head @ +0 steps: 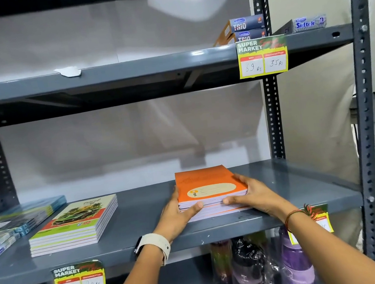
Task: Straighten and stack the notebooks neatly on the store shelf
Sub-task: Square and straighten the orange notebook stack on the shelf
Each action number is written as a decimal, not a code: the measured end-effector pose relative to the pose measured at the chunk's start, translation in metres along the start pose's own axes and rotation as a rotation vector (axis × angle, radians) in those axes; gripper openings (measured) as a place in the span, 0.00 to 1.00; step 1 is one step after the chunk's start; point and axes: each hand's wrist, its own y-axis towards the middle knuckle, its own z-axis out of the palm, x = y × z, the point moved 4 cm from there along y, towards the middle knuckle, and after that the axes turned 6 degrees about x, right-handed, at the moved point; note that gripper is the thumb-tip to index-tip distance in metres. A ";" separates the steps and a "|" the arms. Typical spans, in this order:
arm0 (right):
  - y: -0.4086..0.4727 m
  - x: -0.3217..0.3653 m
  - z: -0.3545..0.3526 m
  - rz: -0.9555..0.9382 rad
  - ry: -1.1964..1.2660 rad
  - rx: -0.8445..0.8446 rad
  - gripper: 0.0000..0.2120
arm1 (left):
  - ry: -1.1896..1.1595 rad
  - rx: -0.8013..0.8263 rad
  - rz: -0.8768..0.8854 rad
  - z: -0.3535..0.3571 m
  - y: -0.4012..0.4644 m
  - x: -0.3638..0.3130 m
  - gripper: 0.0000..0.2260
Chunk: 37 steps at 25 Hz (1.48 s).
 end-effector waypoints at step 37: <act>0.003 -0.004 -0.001 0.046 0.012 0.068 0.62 | 0.042 0.009 -0.034 -0.002 0.007 0.006 0.34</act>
